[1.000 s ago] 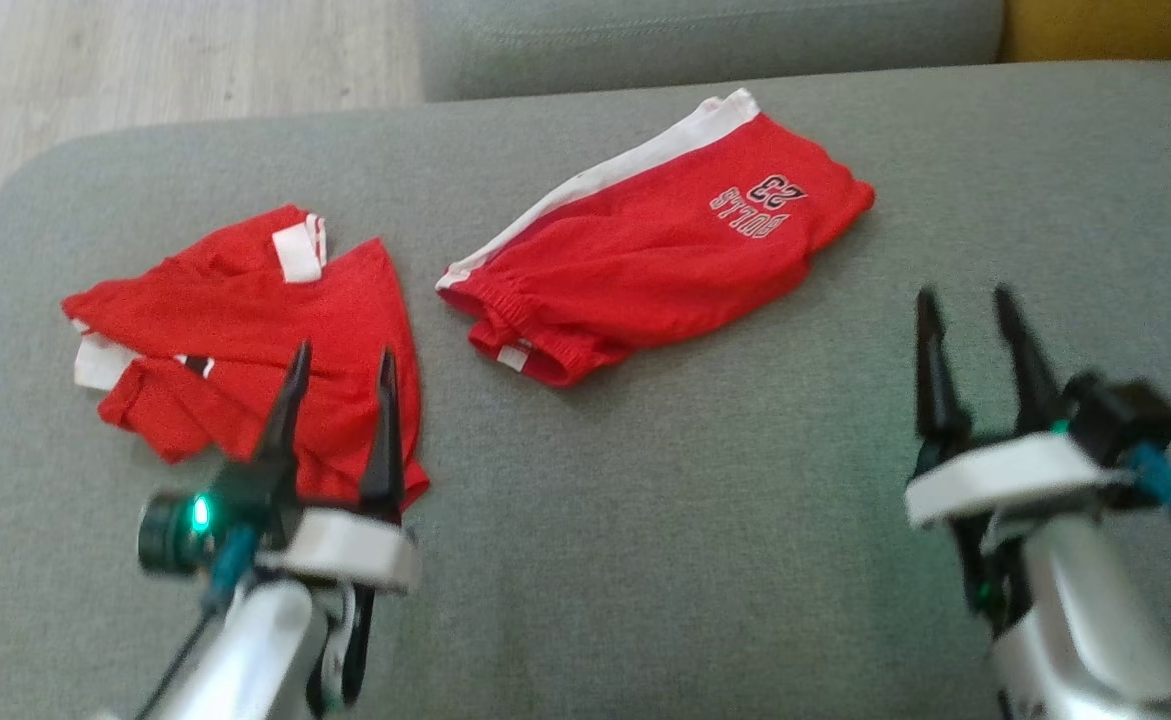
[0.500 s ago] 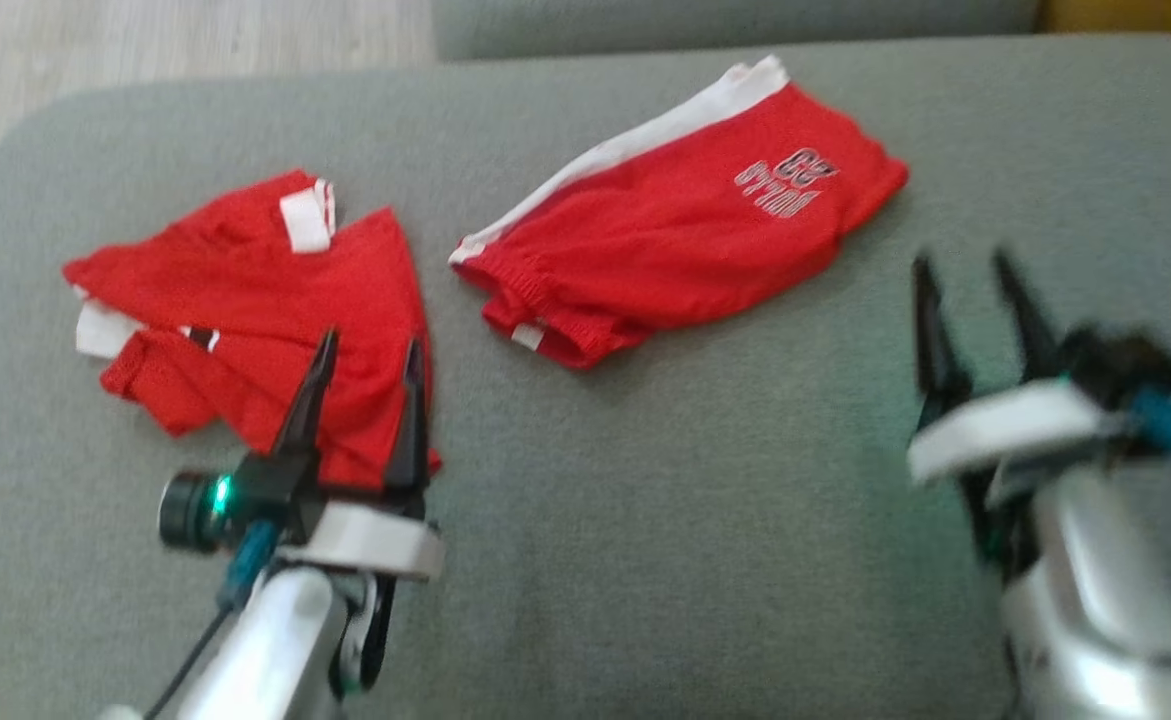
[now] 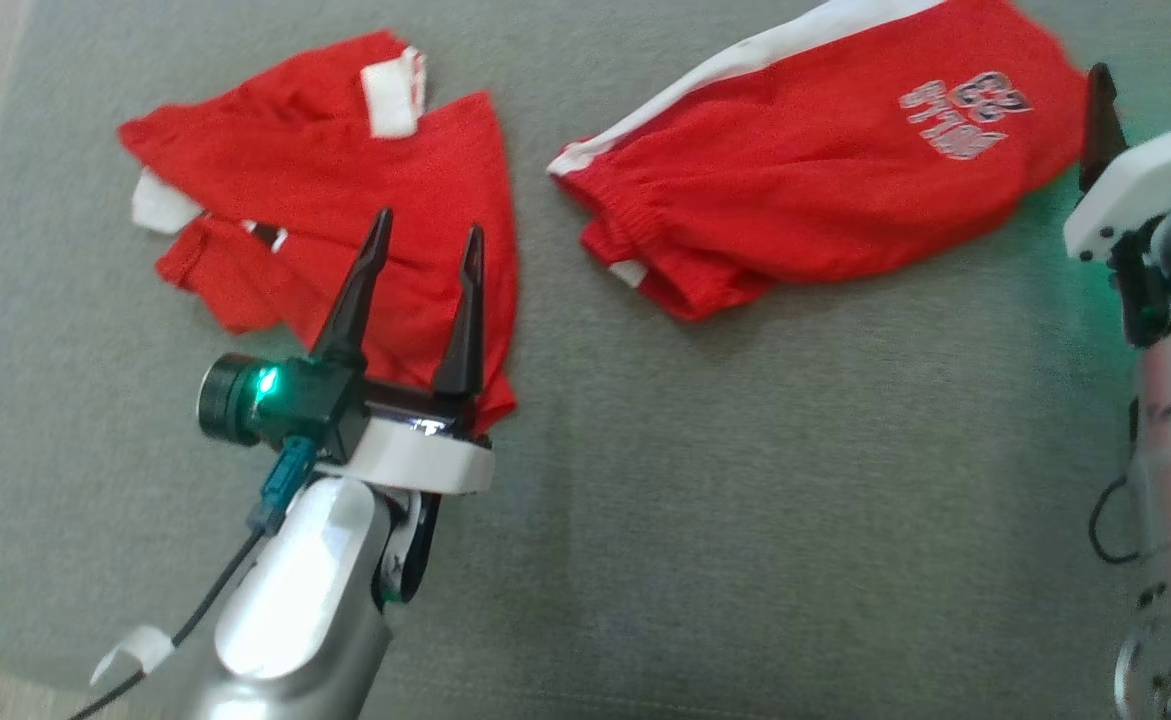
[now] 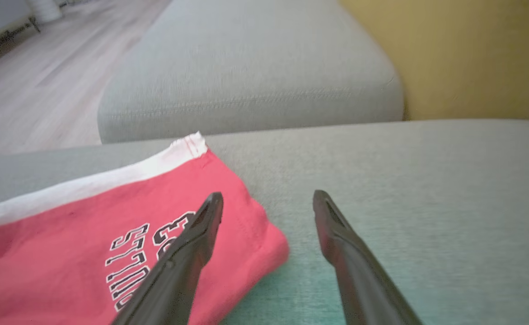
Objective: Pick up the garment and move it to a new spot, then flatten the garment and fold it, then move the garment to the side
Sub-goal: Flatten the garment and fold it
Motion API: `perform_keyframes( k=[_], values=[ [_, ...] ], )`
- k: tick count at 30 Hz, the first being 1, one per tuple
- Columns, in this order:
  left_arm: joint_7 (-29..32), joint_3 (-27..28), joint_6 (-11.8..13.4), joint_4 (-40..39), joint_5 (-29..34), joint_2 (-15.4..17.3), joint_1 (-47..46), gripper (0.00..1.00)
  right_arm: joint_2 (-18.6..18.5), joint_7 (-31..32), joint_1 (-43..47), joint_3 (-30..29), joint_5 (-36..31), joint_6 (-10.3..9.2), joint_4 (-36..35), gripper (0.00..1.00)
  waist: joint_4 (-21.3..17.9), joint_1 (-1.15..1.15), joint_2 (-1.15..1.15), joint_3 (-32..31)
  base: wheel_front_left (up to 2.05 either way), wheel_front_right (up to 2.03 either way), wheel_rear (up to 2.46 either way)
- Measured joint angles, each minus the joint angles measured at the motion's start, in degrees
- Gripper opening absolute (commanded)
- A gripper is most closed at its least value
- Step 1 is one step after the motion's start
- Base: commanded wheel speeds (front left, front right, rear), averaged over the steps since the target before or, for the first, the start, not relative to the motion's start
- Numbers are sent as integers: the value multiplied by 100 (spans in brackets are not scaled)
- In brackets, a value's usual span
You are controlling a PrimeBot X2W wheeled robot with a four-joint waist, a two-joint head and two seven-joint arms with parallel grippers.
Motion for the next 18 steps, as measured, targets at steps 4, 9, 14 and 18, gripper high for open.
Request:
perform_keyframes(
  k=[4,9,14,18],
  values=[
    [0,9,-49,1,59,-79,-142,100,-135,174,-371,-77,-319,1,714,100,204,-1,0,187,0,0,0],
    [0,36,-101,7,116,-137,-170,100,-302,279,-610,-82,-553,1,1193,100,315,-2,0,323,0,0,0],
    [0,113,-144,30,155,-181,-208,100,-367,275,-1009,157,-591,0,1651,22,341,-2,0,386,0,0,0],
    [0,177,-145,48,210,-210,-226,100,-348,36,-1132,469,-431,0,1938,0,272,-2,0,361,0,0,0]
  ],
)
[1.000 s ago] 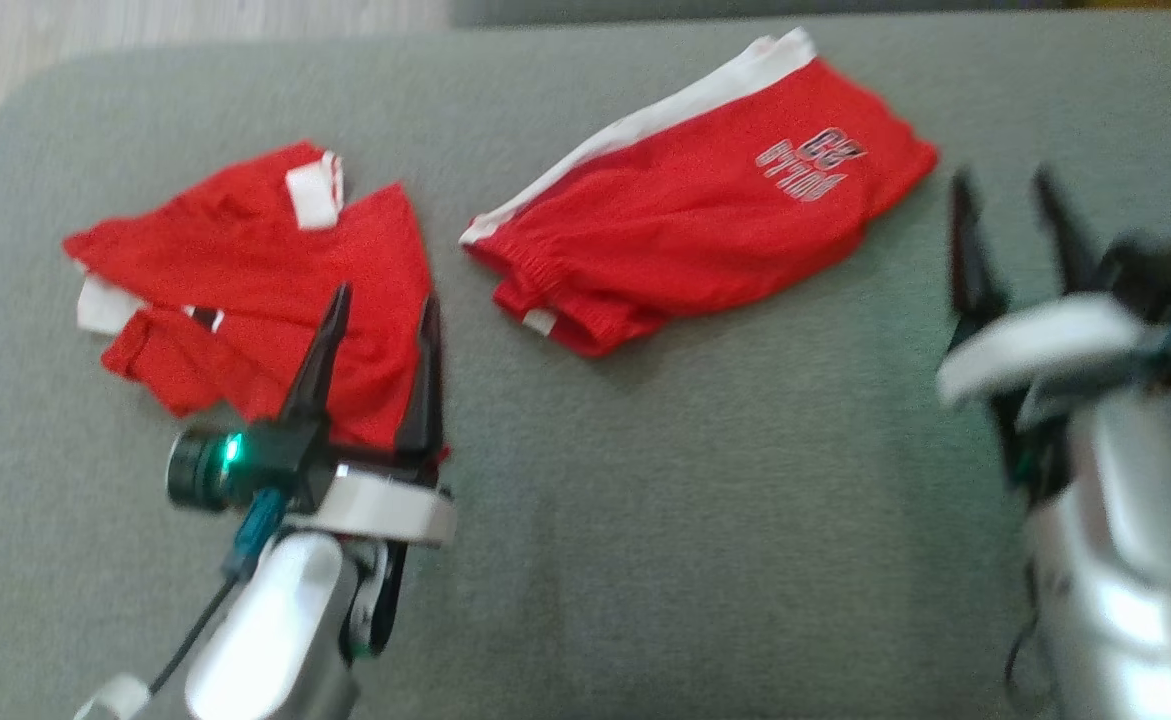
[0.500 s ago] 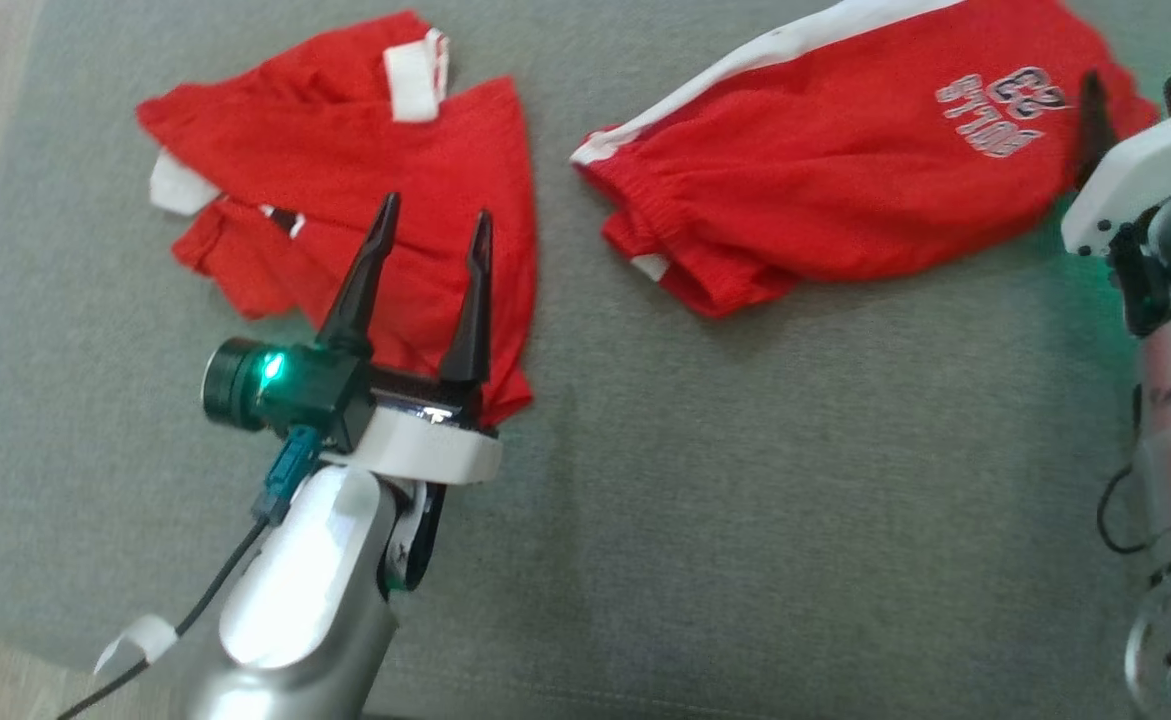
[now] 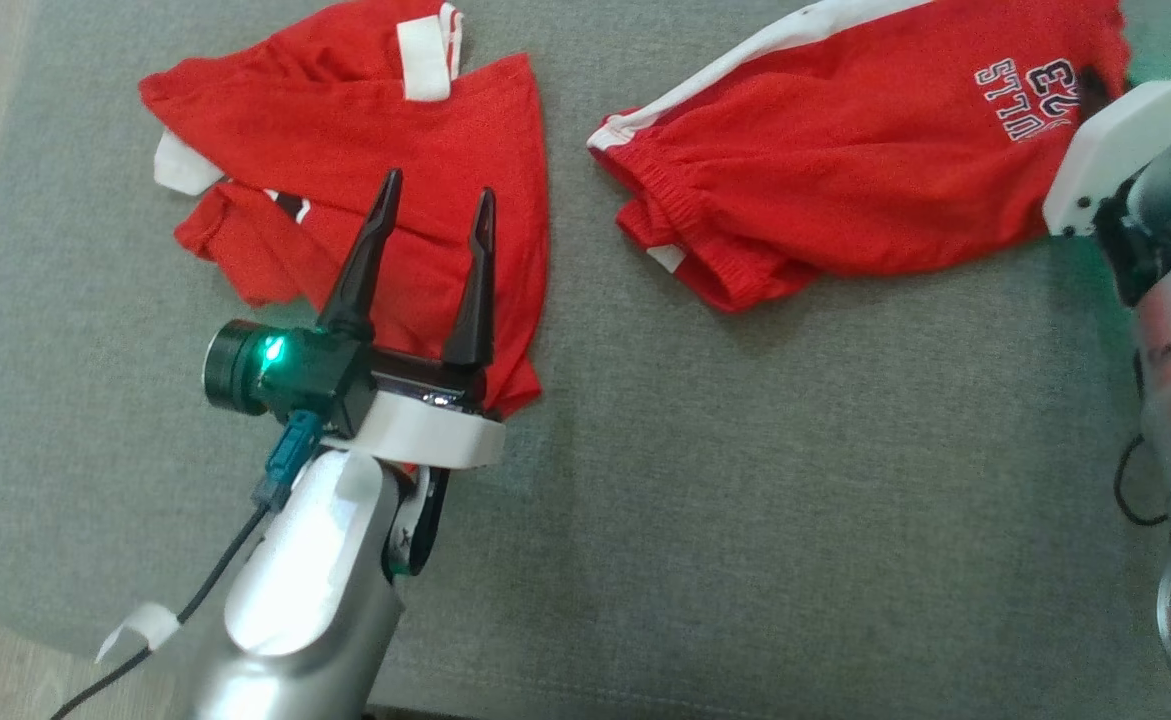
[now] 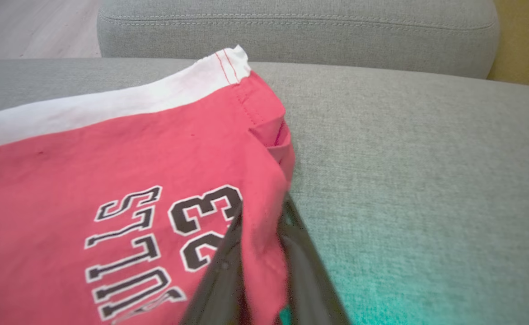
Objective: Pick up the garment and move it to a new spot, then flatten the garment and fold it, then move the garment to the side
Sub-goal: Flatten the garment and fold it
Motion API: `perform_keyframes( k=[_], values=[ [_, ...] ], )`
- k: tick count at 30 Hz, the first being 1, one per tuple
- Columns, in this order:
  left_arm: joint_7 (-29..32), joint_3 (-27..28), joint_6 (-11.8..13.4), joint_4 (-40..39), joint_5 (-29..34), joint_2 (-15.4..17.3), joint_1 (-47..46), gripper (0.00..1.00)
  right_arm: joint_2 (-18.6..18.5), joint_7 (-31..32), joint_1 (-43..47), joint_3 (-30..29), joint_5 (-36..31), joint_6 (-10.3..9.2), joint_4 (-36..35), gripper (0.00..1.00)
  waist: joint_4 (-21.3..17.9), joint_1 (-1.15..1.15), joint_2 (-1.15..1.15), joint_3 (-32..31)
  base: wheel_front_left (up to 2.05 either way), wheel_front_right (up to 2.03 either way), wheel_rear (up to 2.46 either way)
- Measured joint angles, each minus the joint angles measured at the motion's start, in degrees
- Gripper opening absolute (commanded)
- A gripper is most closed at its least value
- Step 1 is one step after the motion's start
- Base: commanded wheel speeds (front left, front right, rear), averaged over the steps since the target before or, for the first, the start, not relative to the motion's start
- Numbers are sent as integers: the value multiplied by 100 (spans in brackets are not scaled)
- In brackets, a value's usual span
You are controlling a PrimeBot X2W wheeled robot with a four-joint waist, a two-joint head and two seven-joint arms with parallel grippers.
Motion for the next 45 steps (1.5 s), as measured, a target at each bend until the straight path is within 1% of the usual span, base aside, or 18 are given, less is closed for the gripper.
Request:
perform_keyframes(
  k=[5,11,15,19,20,22,29,32,38,45],
  values=[
    [0,92,-49,53,41,-15,5,100,5,-448,16,189,263,0,250,0,-137,0,0,-146,0,0,0],
    [0,233,-58,56,57,-15,124,100,-79,-944,228,370,765,0,259,0,-397,-1,0,-430,0,0,0],
    [0,316,-100,57,91,-12,309,100,-421,-1135,611,404,1039,0,226,0,-595,-1,0,-629,0,0,0],
    [0,344,-107,55,92,-14,358,100,-965,-1270,1033,156,1214,0,236,0,-716,-2,0,-799,0,0,0],
    [0,355,-108,53,92,-14,358,100,-1054,-1306,1113,91,1234,0,242,0,-737,-2,0,-823,0,0,0],
    [0,377,-131,51,94,-14,369,100,-1101,-1354,1211,-36,1332,0,255,0,-769,-1,0,-852,0,0,0],
    [0,403,-169,62,151,-15,495,100,-965,-1631,1228,-70,1517,0,113,0,-752,-1,0,-921,0,0,0],
    [0,430,-208,101,151,-14,527,100,-799,-1740,1227,31,1617,0,-43,0,-737,-1,0,-1017,0,0,0],
    [0,502,-209,162,151,-11,712,100,-383,-1840,1253,566,2035,0,-558,0,-705,-1,0,-1322,0,0,0],
    [0,513,-229,168,149,-13,865,100,11,-1746,1603,1360,2604,0,-1226,0,-555,-1,0,-1631,0,0,0]
  ],
)
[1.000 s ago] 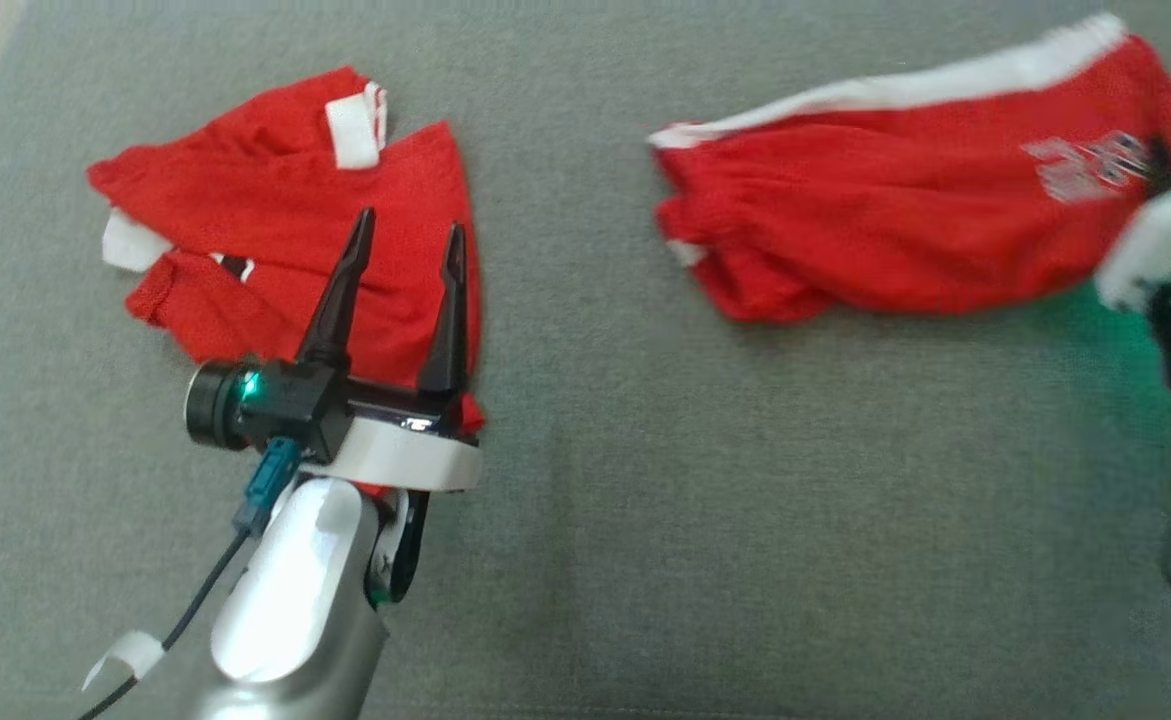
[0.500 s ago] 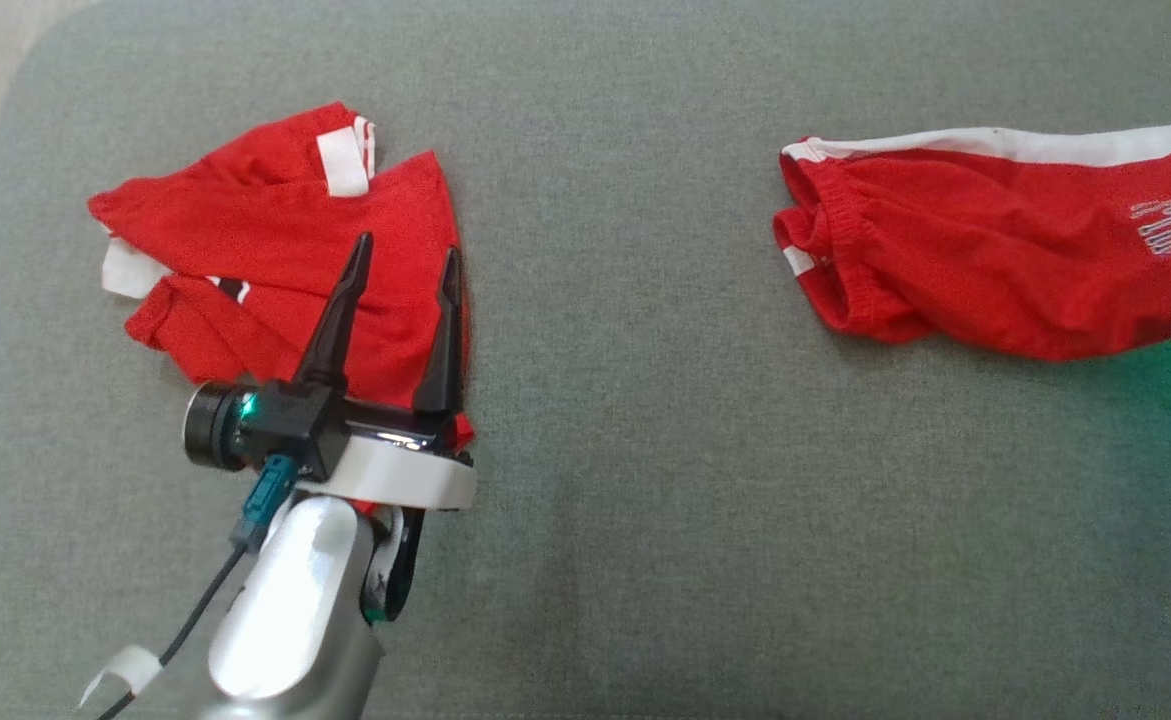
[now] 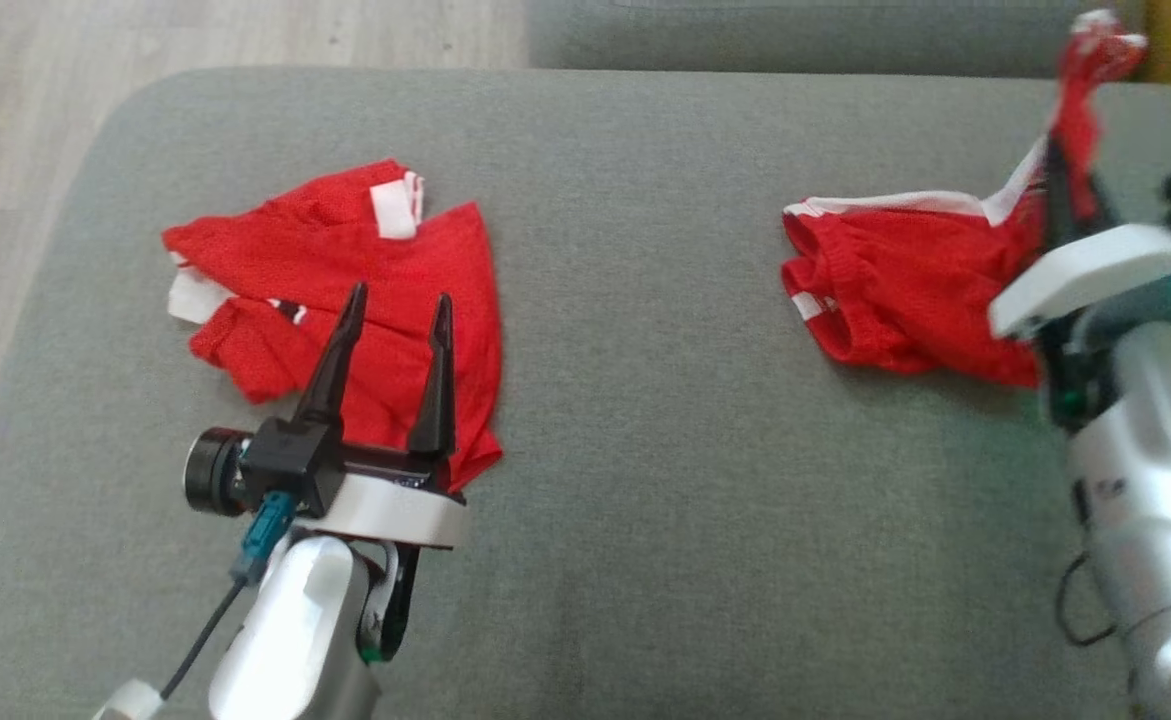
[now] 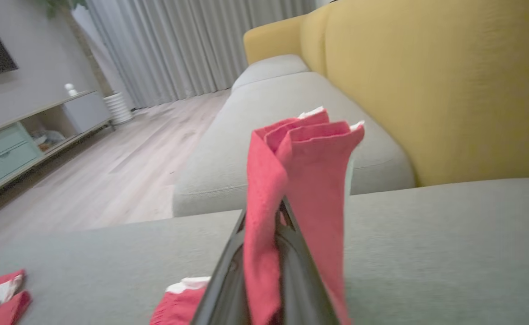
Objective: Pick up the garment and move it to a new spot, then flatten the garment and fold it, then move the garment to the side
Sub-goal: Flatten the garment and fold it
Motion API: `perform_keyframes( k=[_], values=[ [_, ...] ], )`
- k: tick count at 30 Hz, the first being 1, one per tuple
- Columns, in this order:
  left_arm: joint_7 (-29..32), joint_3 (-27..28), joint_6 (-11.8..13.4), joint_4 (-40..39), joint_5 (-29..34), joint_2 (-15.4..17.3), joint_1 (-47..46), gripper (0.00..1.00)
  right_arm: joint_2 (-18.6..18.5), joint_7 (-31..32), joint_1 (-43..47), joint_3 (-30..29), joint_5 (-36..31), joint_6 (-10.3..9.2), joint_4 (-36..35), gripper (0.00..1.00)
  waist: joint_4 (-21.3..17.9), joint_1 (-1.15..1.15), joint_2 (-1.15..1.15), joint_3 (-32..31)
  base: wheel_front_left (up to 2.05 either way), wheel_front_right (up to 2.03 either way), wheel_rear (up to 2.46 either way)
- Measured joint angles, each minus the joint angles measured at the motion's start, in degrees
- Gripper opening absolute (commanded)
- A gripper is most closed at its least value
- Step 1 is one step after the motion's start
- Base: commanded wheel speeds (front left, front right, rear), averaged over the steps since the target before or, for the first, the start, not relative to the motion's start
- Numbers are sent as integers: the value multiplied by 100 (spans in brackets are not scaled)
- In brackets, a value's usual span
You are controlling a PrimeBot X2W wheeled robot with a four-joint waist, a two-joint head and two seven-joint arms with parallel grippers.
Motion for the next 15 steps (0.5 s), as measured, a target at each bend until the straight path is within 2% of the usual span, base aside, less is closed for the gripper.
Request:
perform_keyframes(
  k=[4,15],
  values=[
    [0,1,-5,-5,-1,1,126,100,196,148,276,523,123,0,-270,0,144,0,0,-77,0,0,0],
    [0,3,3,-19,-10,10,232,100,204,539,876,1740,54,0,-323,0,339,1,0,-86,0,0,0]
  ],
)
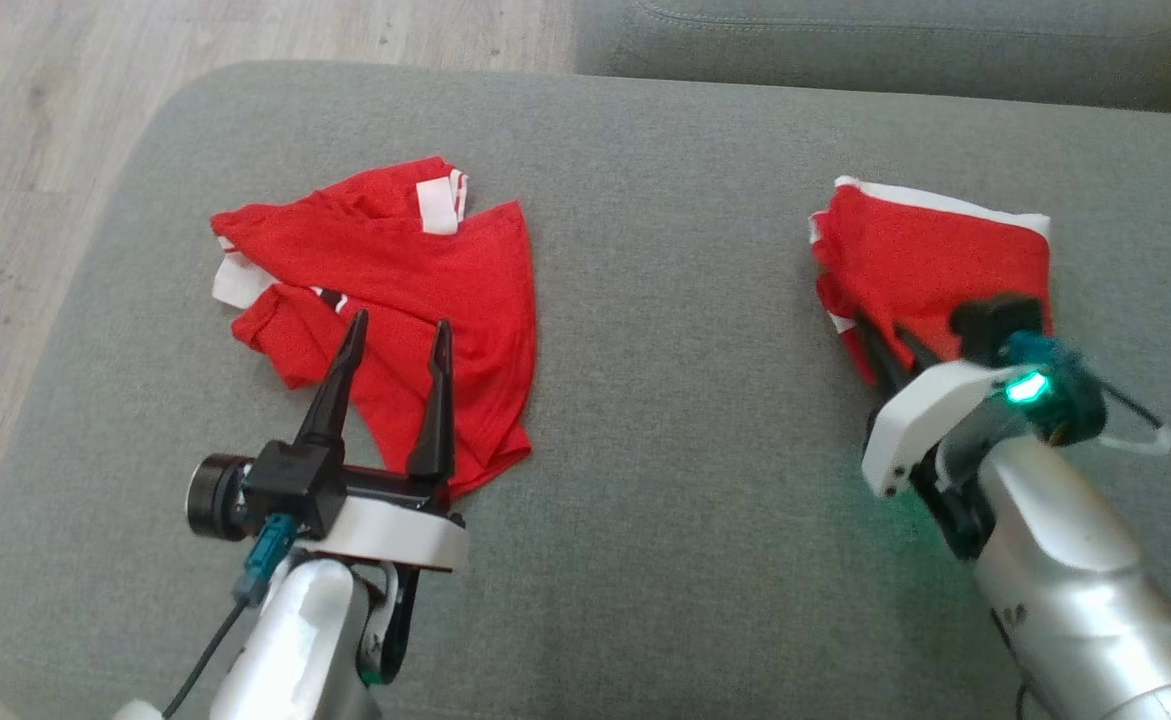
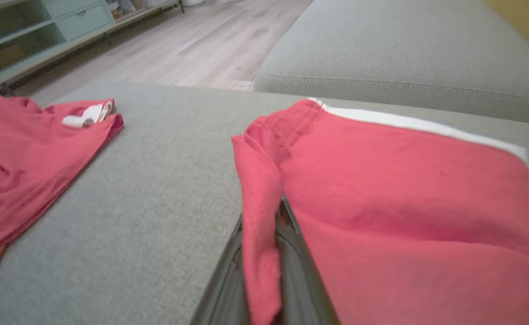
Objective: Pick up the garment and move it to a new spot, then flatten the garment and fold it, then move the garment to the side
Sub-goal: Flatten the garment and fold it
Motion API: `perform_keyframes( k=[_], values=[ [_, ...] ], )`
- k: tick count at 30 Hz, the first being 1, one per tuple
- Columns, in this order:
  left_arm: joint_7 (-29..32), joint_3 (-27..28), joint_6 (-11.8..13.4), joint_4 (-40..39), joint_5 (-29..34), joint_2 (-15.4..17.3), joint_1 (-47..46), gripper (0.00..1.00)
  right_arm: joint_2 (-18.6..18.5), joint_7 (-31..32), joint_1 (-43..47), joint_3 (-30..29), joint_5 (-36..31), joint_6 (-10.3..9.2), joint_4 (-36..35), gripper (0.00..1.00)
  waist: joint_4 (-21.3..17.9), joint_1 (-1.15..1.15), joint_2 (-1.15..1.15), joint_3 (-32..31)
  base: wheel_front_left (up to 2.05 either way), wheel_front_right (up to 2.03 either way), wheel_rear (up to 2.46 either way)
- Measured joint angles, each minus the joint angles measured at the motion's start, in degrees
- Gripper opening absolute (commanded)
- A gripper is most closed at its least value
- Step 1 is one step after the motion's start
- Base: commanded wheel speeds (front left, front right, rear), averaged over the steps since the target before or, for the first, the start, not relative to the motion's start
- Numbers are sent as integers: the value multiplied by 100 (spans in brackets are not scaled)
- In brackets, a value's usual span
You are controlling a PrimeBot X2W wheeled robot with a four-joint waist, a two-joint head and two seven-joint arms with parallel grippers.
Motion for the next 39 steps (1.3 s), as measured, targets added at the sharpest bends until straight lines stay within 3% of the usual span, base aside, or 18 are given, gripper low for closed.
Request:
perform_keyframes(
  k=[1,2,3,9,14,19,24,28,35,36,37,39],
  values=[
    [0,0,7,0,0,0,0,100,-4,0,52,110,-7,0,13,0,-7,0,0,4,0,0,0],
    [0,3,9,0,0,3,0,100,-18,0,85,220,-60,0,31,34,-20,0,0,8,0,0,0],
    [0,5,9,0,0,7,0,100,-41,-2,102,334,-164,0,51,100,-40,0,0,11,0,0,0],
    [0,3,5,-2,0,16,-8,100,-90,-568,92,-38,-377,0,198,100,-262,0,0,-22,0,0,0],
    [0,7,7,-1,0,19,-13,100,-65,-884,125,-873,-547,0,30,100,-481,0,0,-130,0,0,0],
    [1,24,10,-3,0,21,-12,100,91,-970,593,-1790,-1087,0,-777,100,-764,0,0,-232,0,0,0],
    [0,73,22,-59,-12,19,19,100,513,-980,1555,-2518,-1857,0,-2092,100,-1048,0,0,-312,0,0,0],
    [0,142,-32,-78,-97,4,199,100,660,-982,2158,-2687,-1958,0,-2743,100,-1205,-1,0,-320,0,0,0],
    [0,152,-85,-116,12,-19,193,100,675,-987,2256,-2641,-1693,0,-3021,100,-1146,0,0,-42,0,0,0],
    [0,151,-88,-136,14,-21,156,100,677,-983,2175,-2624,-1637,0,-3002,84,-1121,0,0,26,0,0,0],
    [0,148,-110,-146,41,-26,108,100,677,-975,2062,-2614,-1591,0,-2975,0,-1093,0,0,97,0,0,0],
    [0,127,-130,-159,80,-41,-24,100,677,-916,1738,-2613,-1625,0,-2871,0,-1016,1,0,248,0,0,0]
  ],
)
